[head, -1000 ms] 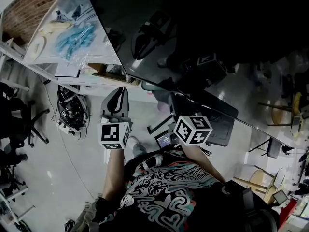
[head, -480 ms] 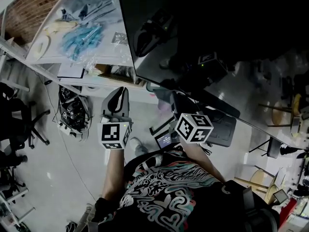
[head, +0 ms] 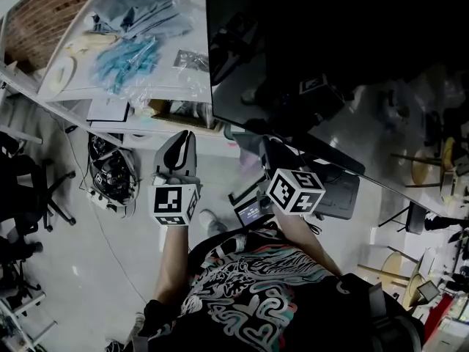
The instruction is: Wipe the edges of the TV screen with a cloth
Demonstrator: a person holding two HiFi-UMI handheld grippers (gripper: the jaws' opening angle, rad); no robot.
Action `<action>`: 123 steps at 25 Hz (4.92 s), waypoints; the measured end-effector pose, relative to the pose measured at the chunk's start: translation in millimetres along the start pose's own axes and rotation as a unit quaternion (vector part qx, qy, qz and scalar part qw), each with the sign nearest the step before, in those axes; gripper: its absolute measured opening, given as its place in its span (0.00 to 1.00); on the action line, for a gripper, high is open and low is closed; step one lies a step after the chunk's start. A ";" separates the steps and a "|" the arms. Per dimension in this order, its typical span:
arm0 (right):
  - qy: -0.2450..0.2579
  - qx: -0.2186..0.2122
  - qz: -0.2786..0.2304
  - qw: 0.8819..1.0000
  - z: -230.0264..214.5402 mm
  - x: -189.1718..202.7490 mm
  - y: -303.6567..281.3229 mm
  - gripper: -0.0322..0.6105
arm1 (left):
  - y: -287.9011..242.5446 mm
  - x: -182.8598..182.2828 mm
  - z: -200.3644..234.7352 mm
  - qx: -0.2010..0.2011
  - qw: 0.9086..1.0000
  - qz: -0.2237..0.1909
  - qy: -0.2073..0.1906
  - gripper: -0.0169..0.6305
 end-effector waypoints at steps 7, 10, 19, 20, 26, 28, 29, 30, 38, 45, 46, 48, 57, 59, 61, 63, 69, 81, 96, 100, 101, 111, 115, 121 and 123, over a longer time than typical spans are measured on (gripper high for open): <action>0.002 0.005 -0.001 1.000 7.5 1.6 -3.8 0.11 | 3.0 0.7 7.2 0.006 1.000 0.000 0.001 0.09; 0.001 0.007 -0.002 1.000 9.7 2.2 -6.9 0.11 | 3.8 0.9 10.8 0.007 1.000 -0.001 0.001 0.09; 0.001 0.009 -0.004 1.000 18.1 2.6 -14.1 0.11 | 8.3 -0.1 22.2 0.004 1.000 -0.002 0.000 0.09; 0.001 0.010 -0.004 1.000 19.2 2.5 -14.8 0.11 | 8.7 0.0 23.8 0.004 1.000 -0.002 0.001 0.09; 0.005 0.012 -0.006 1.000 25.5 3.5 -20.0 0.11 | 11.1 1.0 32.5 0.003 1.000 -0.002 0.003 0.09; 0.003 0.013 -0.006 1.000 27.4 4.2 -21.5 0.11 | 11.7 1.1 34.9 0.004 1.000 -0.002 0.002 0.09; 0.003 0.013 -0.006 1.000 28.5 4.4 -22.2 0.11 | 12.1 1.1 36.1 0.004 1.000 -0.002 0.002 0.09; 0.002 0.014 -0.007 1.000 29.7 4.6 -23.0 0.11 | 12.4 1.2 37.3 0.005 1.000 -0.002 0.002 0.09; 0.002 0.017 -0.011 1.000 39.2 6.0 -31.0 0.11 | 14.3 1.0 49.4 0.007 1.000 -0.003 0.002 0.09; 0.004 0.018 -0.013 1.000 46.9 7.0 -38.8 0.11 | 14.8 1.7 59.2 0.008 1.000 -0.005 0.004 0.09; 0.004 0.018 -0.013 1.000 48.1 6.8 -40.0 0.11 | 14.5 1.4 60.6 0.008 1.000 -0.006 0.005 0.09; 0.002 0.018 -0.011 1.000 49.9 6.9 -42.2 0.11 | 13.7 1.2 62.8 0.009 1.000 -0.006 0.006 0.09; 0.001 0.010 -0.006 1.000 60.4 9.1 -50.9 0.11 | 14.4 -2.1 69.1 0.010 1.000 -0.009 0.000 0.09; 0.003 0.007 -0.006 1.000 63.6 9.4 -53.6 0.11 | 15.5 -2.9 71.9 0.007 1.000 -0.010 0.000 0.09; 0.001 0.004 -0.005 1.000 66.9 9.9 -56.8 0.11 | 16.2 -3.0 74.8 0.006 1.000 -0.009 0.000 0.09; -0.004 0.002 -0.004 1.000 70.2 10.4 -59.6 0.11 | 17.4 -2.9 77.5 0.005 1.000 -0.007 -0.001 0.09; -0.003 -0.004 -0.002 1.000 77.0 11.4 -66.4 0.11 | 19.8 -3.8 84.3 -0.001 1.000 -0.006 -0.003 0.09; -0.002 -0.009 -0.001 1.000 86.4 13.3 -75.2 0.11 | 28.7 -5.3 92.0 -0.009 1.000 -0.008 -0.003 0.09; 0.005 -0.017 -0.001 1.000 101.0 16.2 -85.7 0.11 | 49.8 -7.5 103.2 -0.025 1.000 -0.010 -0.005 0.09; 0.007 -0.019 -0.002 1.000 103.5 17.4 -87.7 0.11 | 53.8 -7.1 103.1 -0.025 1.000 -0.010 -0.006 0.09; 0.009 -0.019 -0.002 1.000 104.5 17.6 -88.4 0.11 | 54.9 -7.5 103.6 -0.025 1.000 -0.010 -0.006 0.09; 0.106 -0.033 -0.021 0.994 112.2 19.0 -62.5 0.11 | 67.7 -18.8 91.5 -0.007 1.000 -0.013 -0.015 0.09; 0.150 -0.025 -0.035 0.988 103.8 16.6 -35.7 0.11 | 62.1 -24.9 70.5 0.019 0.999 -0.022 -0.024 0.09; 0.182 -0.025 -0.057 0.981 86.1 15.1 16.2 0.11 | 62.6 -23.4 29.0 0.036 0.999 -0.026 -0.027 0.09; 0.189 -0.028 -0.067 0.979 79.9 11.5 39.0 0.11 | 69.2 -28.6 10.3 0.038 0.998 -0.030 -0.026 0.09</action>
Point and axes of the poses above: the fingertips, and each gripper's own axes: y backward along the fingers, z to its left, x out of its underside, the point moved 4 cm from there along y, backward along the fingers, and after that the axes turned 5 degrees about -z, right-handed, at the moved point
